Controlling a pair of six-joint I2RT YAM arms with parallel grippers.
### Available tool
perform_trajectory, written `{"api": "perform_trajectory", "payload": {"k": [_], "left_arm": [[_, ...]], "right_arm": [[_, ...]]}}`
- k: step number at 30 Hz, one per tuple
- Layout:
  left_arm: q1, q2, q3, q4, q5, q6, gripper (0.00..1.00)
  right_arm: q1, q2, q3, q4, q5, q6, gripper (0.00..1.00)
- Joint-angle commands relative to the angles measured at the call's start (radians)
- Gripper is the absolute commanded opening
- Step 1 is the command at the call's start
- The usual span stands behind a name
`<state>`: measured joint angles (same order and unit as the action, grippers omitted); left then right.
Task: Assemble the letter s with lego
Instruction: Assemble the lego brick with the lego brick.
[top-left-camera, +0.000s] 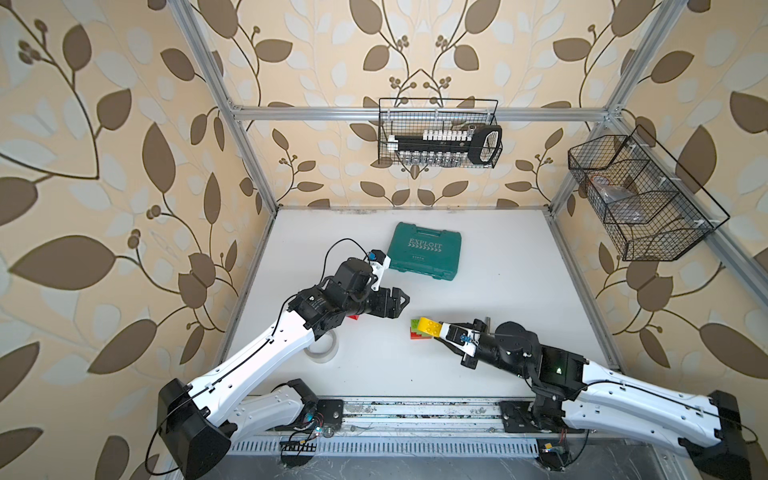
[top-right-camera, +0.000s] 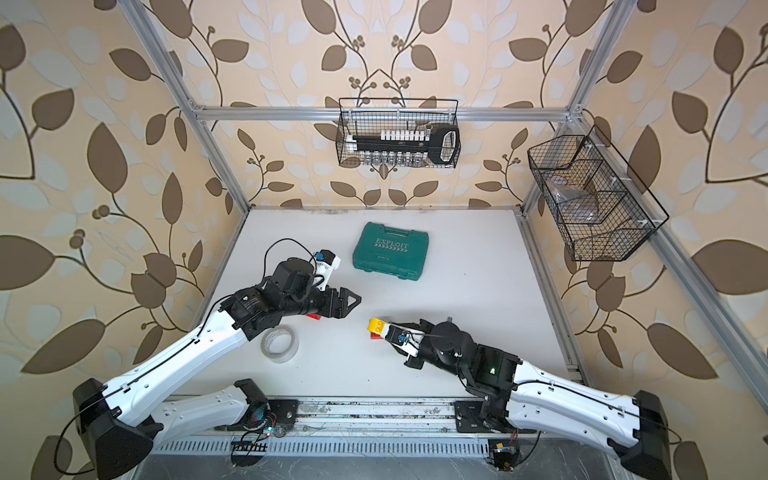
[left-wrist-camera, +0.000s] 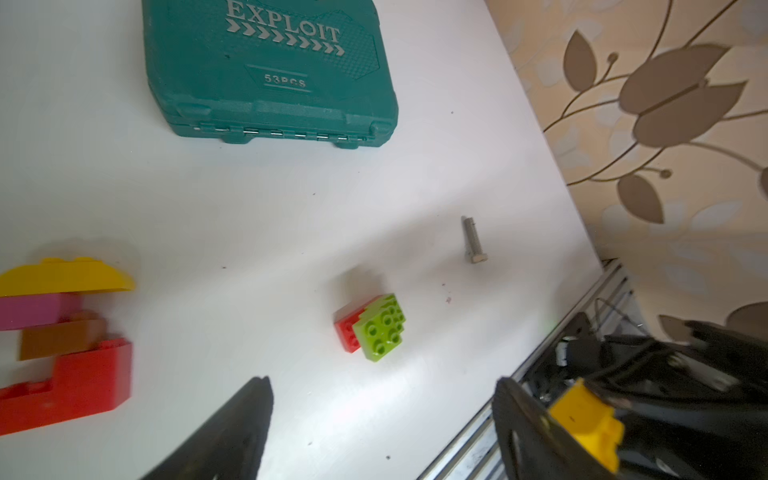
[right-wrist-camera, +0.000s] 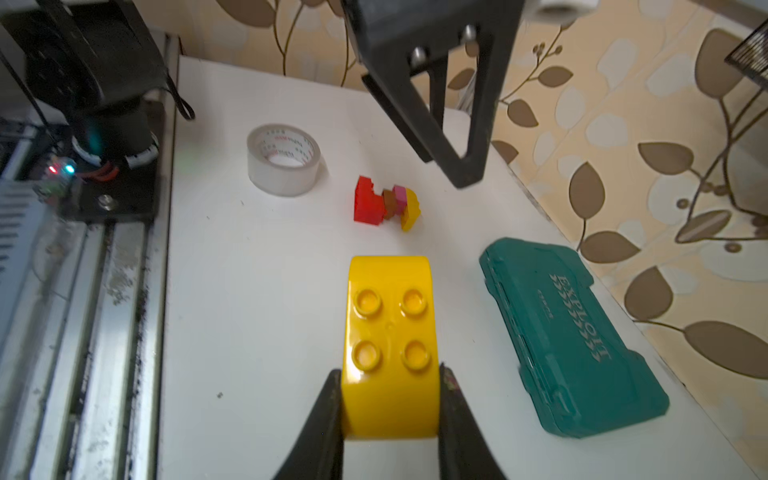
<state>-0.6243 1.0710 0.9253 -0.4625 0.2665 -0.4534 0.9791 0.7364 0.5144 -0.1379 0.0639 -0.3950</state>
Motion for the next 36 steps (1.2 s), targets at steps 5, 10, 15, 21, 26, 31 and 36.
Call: {"api": "perform_trajectory", "payload": {"k": [5, 10, 15, 21, 26, 31, 36], "left_arm": [[0.057, 0.061, -0.184, 0.362, 0.292, -0.345, 0.83], [0.057, 0.074, -0.332, 0.579, 0.338, -0.523, 0.85], [0.057, 0.037, -0.445, 0.711, 0.329, -0.633, 0.89], [0.056, 0.056, -0.501, 0.794, 0.341, -0.718, 0.88], [0.052, 0.093, -0.514, 0.849, 0.353, -0.755, 0.87], [0.042, 0.127, -0.519, 0.880, 0.349, -0.767, 0.87], [0.013, 0.164, -0.515, 0.904, 0.341, -0.777, 0.89]], "right_arm": [[-0.354, 0.208, 0.182, -0.231, -0.531, -0.250, 0.16], [-0.446, 0.370, 0.248, -0.250, -0.685, -0.326, 0.16], [-0.456, 0.477, 0.240, -0.183, -0.746, -0.356, 0.16], [-0.458, 0.539, 0.220, -0.083, -0.784, -0.345, 0.16], [-0.458, 0.571, 0.192, -0.023, -0.785, -0.337, 0.15], [-0.458, 0.606, 0.199, -0.013, -0.777, -0.347, 0.15], [-0.457, 0.633, 0.217, -0.030, -0.781, -0.363, 0.15]]}}
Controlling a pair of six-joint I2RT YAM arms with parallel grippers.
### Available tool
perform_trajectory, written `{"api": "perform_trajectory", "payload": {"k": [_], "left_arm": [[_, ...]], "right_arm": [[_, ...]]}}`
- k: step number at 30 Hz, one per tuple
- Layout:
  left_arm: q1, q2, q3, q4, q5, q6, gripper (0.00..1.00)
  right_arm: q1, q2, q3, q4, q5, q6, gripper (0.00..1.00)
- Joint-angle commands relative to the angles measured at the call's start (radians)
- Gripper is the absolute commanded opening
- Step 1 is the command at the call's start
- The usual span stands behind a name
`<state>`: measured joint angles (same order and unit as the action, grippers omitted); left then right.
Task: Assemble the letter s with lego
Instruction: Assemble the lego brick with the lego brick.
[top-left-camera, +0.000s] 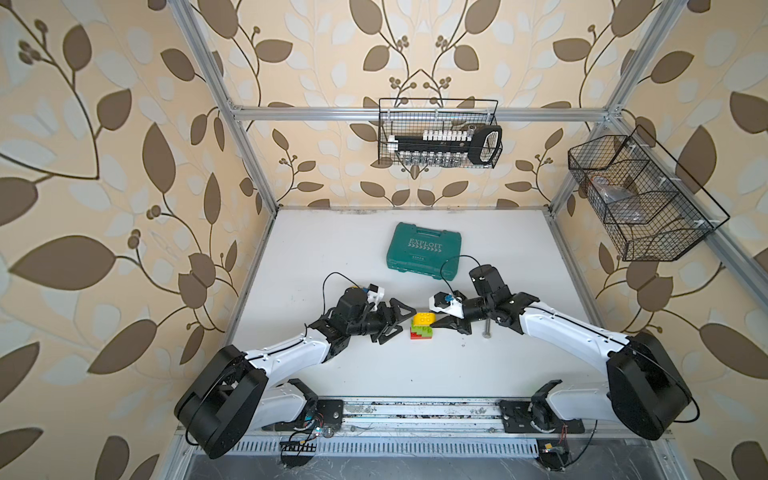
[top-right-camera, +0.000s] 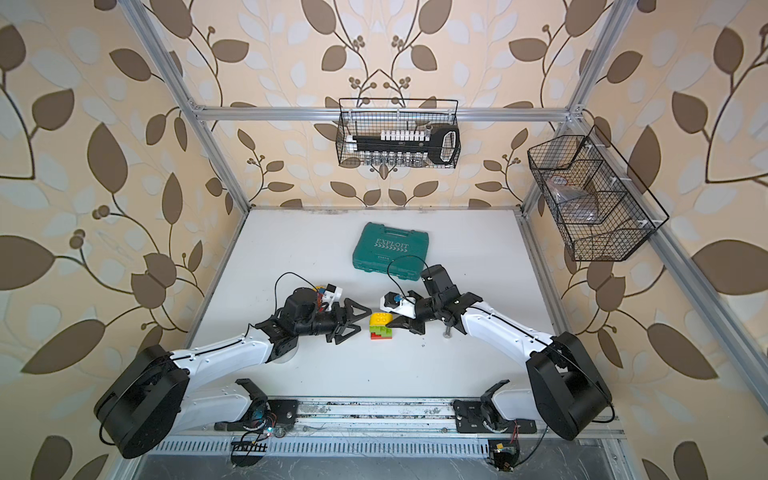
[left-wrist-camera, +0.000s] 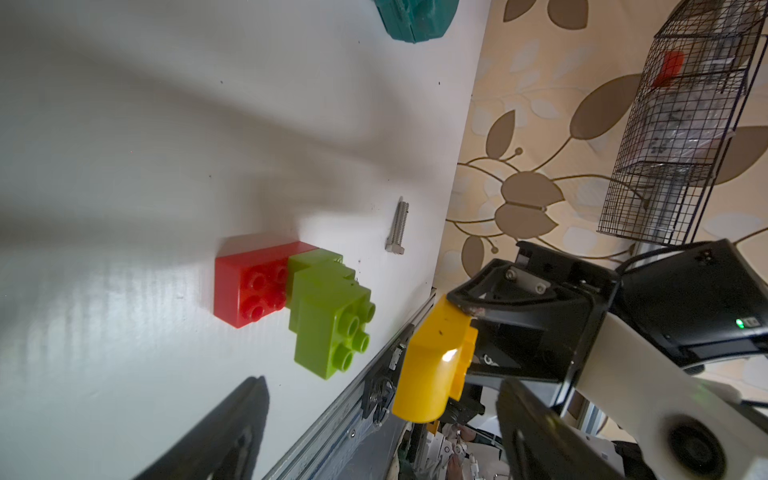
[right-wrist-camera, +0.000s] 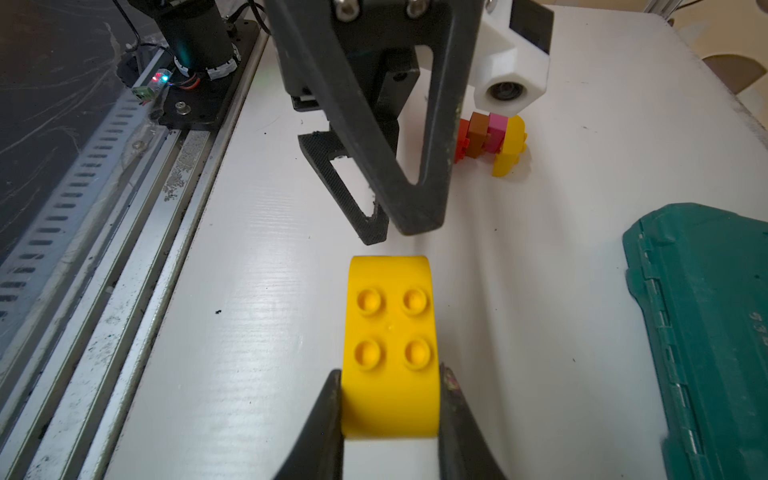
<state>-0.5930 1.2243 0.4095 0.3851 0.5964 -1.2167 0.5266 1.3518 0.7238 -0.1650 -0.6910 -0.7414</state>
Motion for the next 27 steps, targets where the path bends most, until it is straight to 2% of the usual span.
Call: {"api": "perform_trajectory", "payload": {"k": [1, 11, 27], "left_arm": [[-0.021, 0.015, 0.000, 0.061, 0.010, -0.013, 0.90], [-0.053, 0.057, 0.003, 0.080, -0.006, -0.019, 0.90], [-0.060, 0.083, 0.023, 0.066, -0.006, 0.005, 0.83]], "right_arm": [[-0.005, 0.020, 0.011, -0.008, -0.021, -0.018, 0.15], [0.012, 0.053, 0.045, -0.067, 0.020, -0.046, 0.15], [0.040, 0.119, 0.099, -0.086, 0.070, -0.039, 0.15]]}}
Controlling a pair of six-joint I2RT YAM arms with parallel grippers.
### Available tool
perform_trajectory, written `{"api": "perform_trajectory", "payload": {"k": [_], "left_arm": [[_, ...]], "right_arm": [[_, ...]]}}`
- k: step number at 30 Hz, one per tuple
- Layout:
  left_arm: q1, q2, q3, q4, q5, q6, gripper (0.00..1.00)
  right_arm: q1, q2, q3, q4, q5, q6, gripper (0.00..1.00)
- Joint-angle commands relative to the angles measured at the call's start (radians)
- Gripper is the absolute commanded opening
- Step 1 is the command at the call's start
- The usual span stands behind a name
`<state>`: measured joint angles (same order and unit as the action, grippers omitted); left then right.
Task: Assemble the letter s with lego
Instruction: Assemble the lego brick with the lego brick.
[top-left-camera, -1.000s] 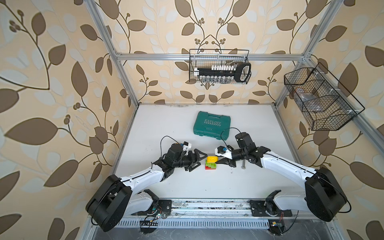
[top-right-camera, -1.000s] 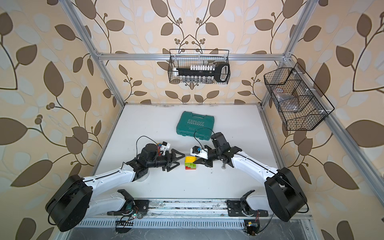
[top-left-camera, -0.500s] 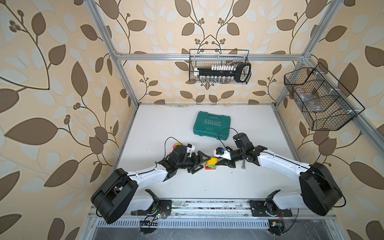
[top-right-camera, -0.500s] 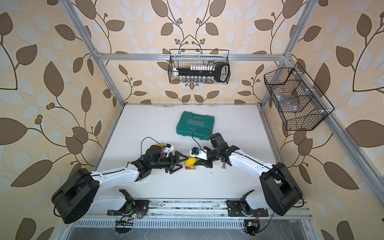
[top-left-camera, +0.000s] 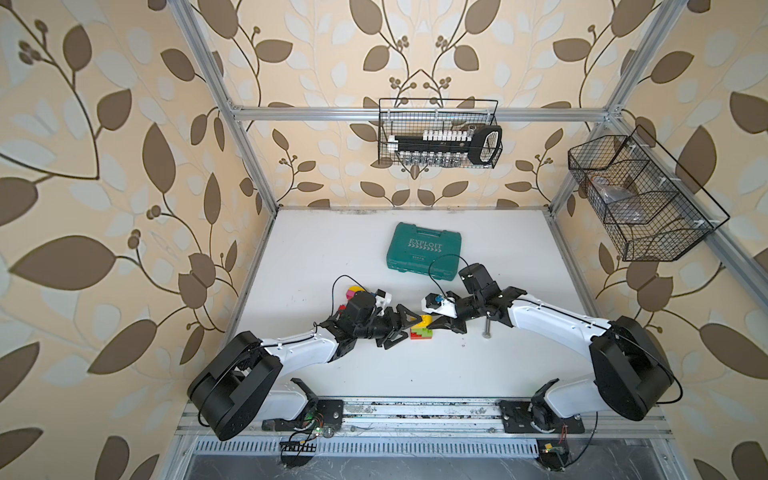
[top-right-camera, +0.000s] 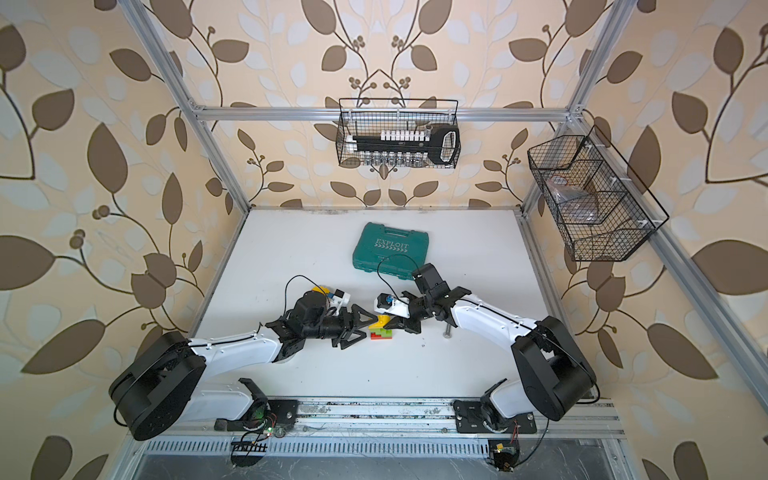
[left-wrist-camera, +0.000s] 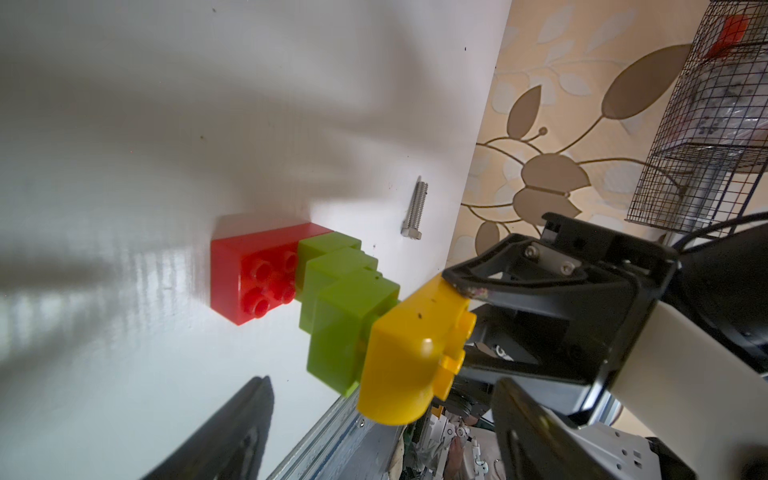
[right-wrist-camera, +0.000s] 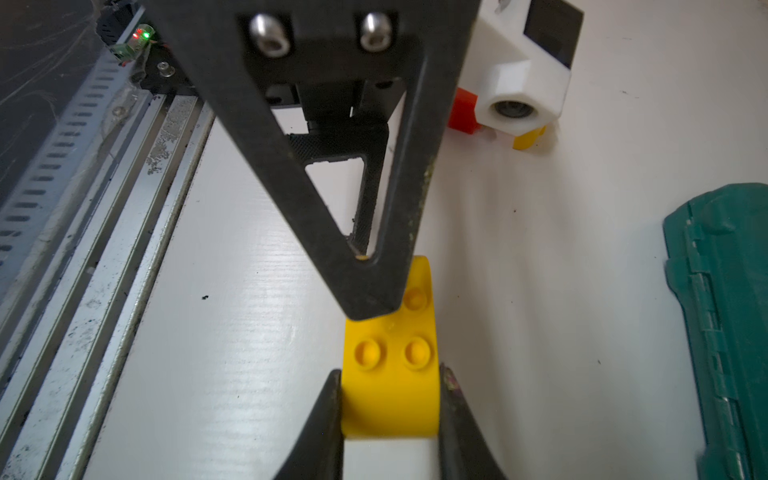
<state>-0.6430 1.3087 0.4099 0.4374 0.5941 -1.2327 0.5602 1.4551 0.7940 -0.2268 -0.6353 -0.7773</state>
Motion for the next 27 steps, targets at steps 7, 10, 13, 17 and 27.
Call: {"api": "perform_trajectory", "payload": {"k": [7, 10, 13, 17, 27], "left_arm": [[-0.011, 0.012, 0.024, 0.023, -0.001, 0.020, 0.77], [-0.012, 0.013, 0.026, 0.024, -0.001, 0.021, 0.74], [-0.011, 0.012, 0.027, 0.024, -0.002, 0.022, 0.71], [-0.012, 0.014, 0.027, 0.026, -0.006, 0.022, 0.67], [-0.037, 0.043, 0.037, 0.046, -0.022, 0.016, 0.66]], "right_arm": [[0.012, 0.018, 0.033, -0.068, 0.041, -0.028, 0.15], [0.013, 0.016, 0.029, -0.075, 0.047, -0.036, 0.15], [0.013, 0.019, 0.032, -0.083, 0.051, -0.043, 0.15], [0.012, 0.019, 0.031, -0.084, 0.055, -0.045, 0.15], [0.013, 0.022, 0.036, -0.089, 0.057, -0.046, 0.16]]}}
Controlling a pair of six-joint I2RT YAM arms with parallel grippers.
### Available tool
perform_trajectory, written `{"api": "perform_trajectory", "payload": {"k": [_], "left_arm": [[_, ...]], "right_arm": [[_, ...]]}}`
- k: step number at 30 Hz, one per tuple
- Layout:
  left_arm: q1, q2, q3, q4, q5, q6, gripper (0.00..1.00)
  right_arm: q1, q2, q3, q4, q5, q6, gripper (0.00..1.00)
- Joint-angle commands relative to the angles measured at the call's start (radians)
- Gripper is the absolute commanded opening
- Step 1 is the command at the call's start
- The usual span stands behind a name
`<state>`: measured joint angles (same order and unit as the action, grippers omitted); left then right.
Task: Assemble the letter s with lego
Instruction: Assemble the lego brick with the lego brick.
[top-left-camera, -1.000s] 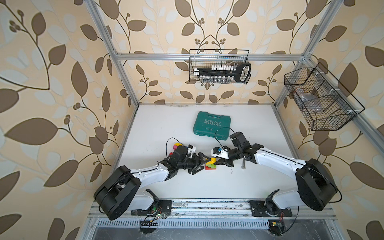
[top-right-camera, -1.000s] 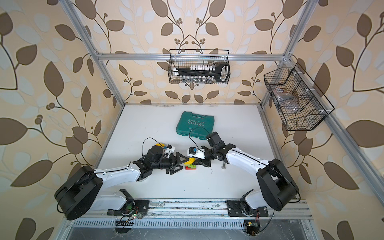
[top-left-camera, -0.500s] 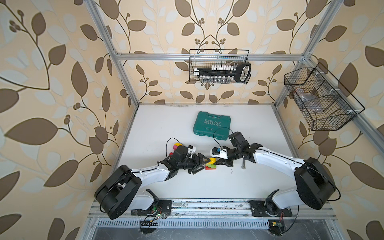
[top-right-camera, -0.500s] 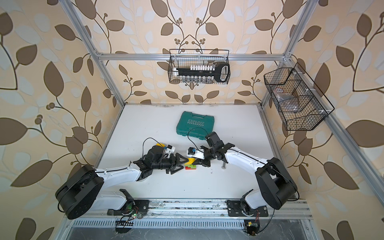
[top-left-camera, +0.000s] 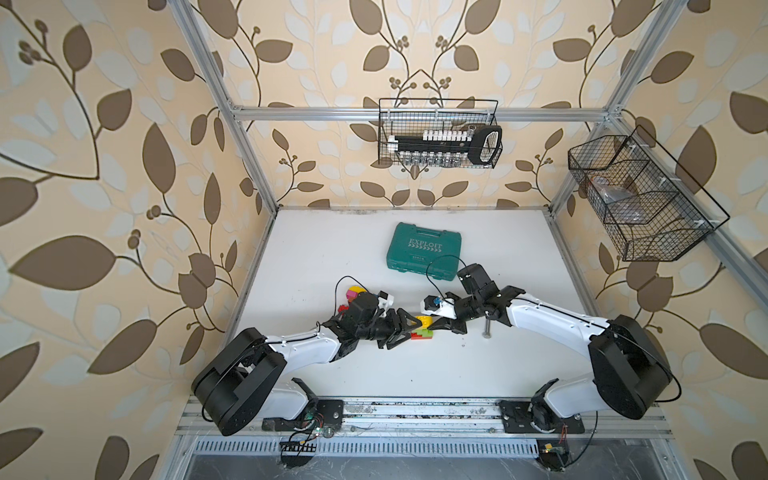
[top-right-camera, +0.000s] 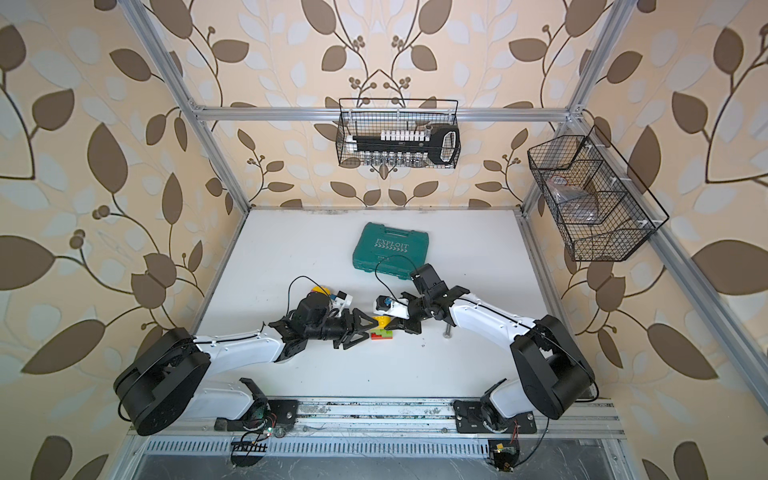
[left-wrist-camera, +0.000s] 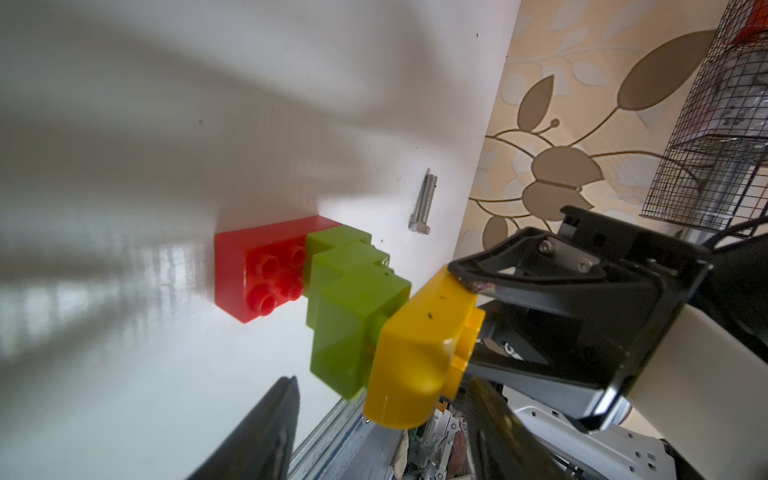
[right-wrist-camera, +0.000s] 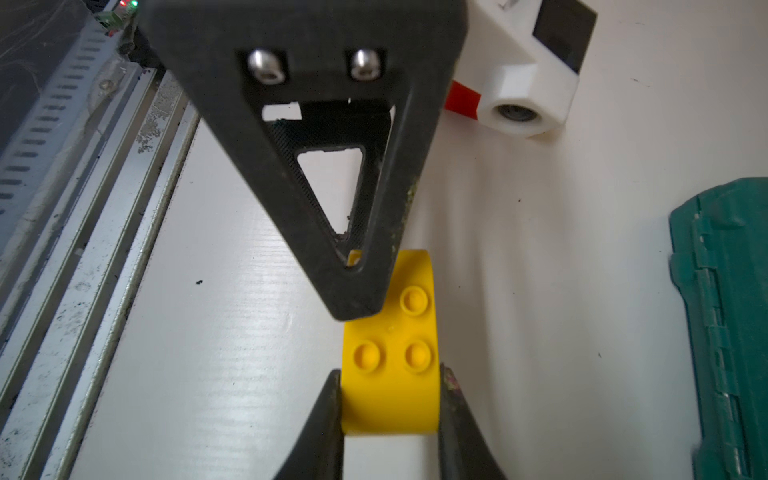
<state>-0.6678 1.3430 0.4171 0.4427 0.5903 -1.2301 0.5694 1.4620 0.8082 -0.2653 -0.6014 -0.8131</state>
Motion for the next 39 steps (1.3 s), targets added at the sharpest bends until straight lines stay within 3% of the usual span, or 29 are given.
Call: {"api": "perform_trajectory", "payload": {"k": [1, 19, 39], "left_arm": [[-0.013, 0.010, 0.031, 0.042, -0.021, 0.012, 0.65], [-0.013, -0.035, 0.016, 0.045, -0.103, 0.018, 0.69], [-0.038, 0.026, 0.009, 0.126, -0.113, 0.002, 0.69]], "right_arm": [[0.004, 0.015, 0.020, -0.054, 0.023, -0.011, 0.16], [0.004, 0.021, 0.027, -0.058, 0.018, -0.012, 0.16], [0.006, 0.026, 0.035, -0.063, 0.009, -0.009, 0.16]]}}
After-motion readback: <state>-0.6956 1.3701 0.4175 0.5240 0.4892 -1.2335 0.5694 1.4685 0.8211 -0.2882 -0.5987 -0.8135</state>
